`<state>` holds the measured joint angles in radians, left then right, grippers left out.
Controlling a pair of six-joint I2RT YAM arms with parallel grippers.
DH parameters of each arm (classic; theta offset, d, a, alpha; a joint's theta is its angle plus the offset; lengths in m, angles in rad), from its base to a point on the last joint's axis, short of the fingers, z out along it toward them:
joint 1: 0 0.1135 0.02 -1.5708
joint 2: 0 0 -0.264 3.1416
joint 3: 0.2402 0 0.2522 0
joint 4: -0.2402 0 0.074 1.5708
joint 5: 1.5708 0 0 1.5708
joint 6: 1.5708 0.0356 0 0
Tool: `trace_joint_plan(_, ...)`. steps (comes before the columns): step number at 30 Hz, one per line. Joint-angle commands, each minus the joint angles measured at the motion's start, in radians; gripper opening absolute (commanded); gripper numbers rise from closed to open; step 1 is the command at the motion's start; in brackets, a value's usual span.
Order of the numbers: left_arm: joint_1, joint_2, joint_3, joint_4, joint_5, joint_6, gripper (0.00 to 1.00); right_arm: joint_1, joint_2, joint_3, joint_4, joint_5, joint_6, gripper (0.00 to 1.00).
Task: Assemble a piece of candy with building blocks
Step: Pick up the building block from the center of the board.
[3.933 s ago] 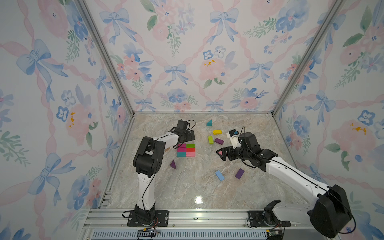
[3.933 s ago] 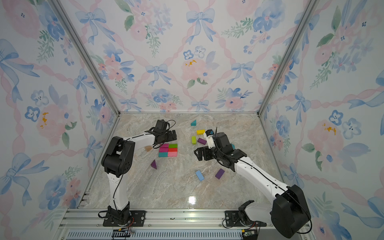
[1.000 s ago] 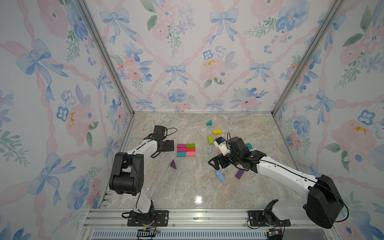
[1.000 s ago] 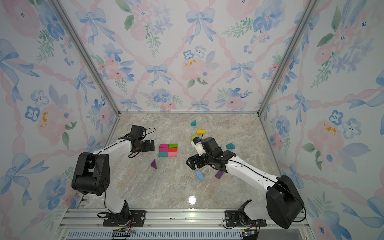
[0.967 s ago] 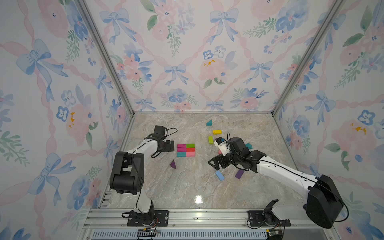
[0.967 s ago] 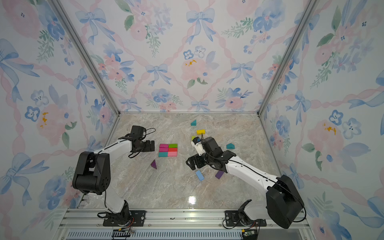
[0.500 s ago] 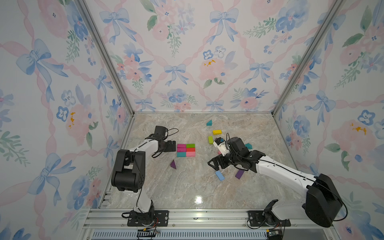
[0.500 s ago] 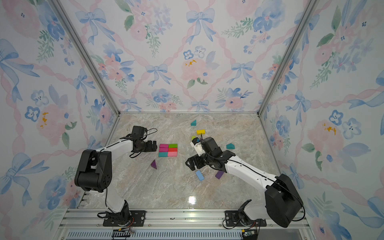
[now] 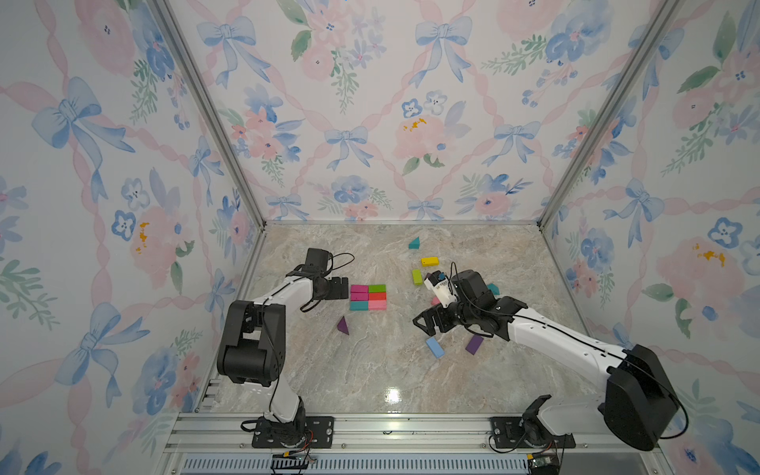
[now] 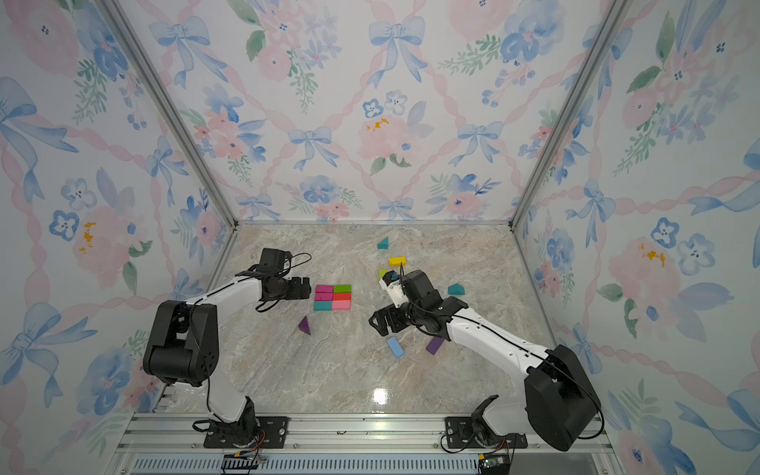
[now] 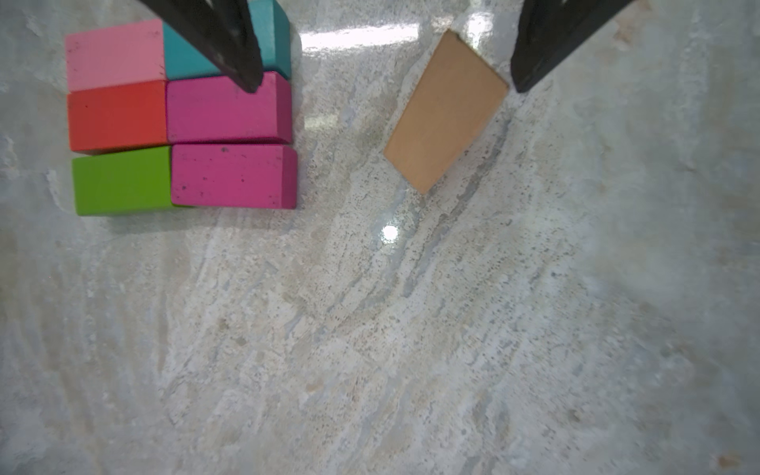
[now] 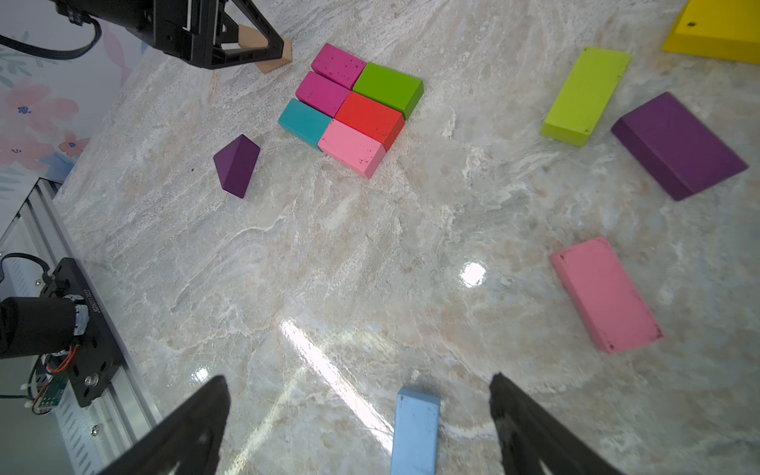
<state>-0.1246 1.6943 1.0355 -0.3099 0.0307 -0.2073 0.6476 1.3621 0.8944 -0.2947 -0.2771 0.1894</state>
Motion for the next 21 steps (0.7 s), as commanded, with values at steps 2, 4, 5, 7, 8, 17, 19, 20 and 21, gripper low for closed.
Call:
trace_joint_plan(2, -0.004, -0.001, 0.037, -0.043, -0.093, 0.092, 0.96, -0.018, -0.022, -0.021, 0.003, -0.009, -0.015, 0.99)
trace_joint_plan(4, -0.01, 0.016, 0.044, -0.043, -0.1, 0.103, 0.96, -0.019, -0.015, -0.018, 0.002, -0.01, -0.017, 0.99)
trace_joint_plan(5, -0.014, 0.025, 0.049, -0.043, -0.098, 0.107, 0.96, -0.019, -0.012, -0.016, 0.002, -0.011, -0.016, 0.99)
trace_joint_plan(7, -0.024, 0.043, 0.061, -0.043, -0.105, 0.116, 0.96, -0.019, -0.009, -0.009, 0.0, -0.015, -0.017, 0.99)
trace_joint_plan(8, -0.029, 0.053, 0.068, -0.042, -0.107, 0.121, 0.96, -0.019, -0.01, -0.007, 0.0, -0.015, -0.019, 0.99)
trace_joint_plan(17, -0.032, 0.126, 0.093, -0.043, -0.105, 0.128, 0.89, -0.026, 0.002, -0.007, 0.004, -0.017, -0.026, 0.99)
trace_joint_plan(19, -0.029, 0.123, 0.086, -0.043, -0.109, 0.127, 0.84, -0.029, 0.002, -0.012, 0.009, -0.019, -0.027, 0.99)
trace_joint_plan(20, -0.03, 0.122, 0.085, -0.043, -0.109, 0.126, 0.81, -0.031, 0.003, -0.012, 0.011, -0.02, -0.026, 0.99)
trace_joint_plan(21, -0.03, 0.121, 0.082, -0.043, -0.109, 0.127, 0.78, -0.033, 0.005, -0.012, 0.012, -0.022, -0.027, 0.99)
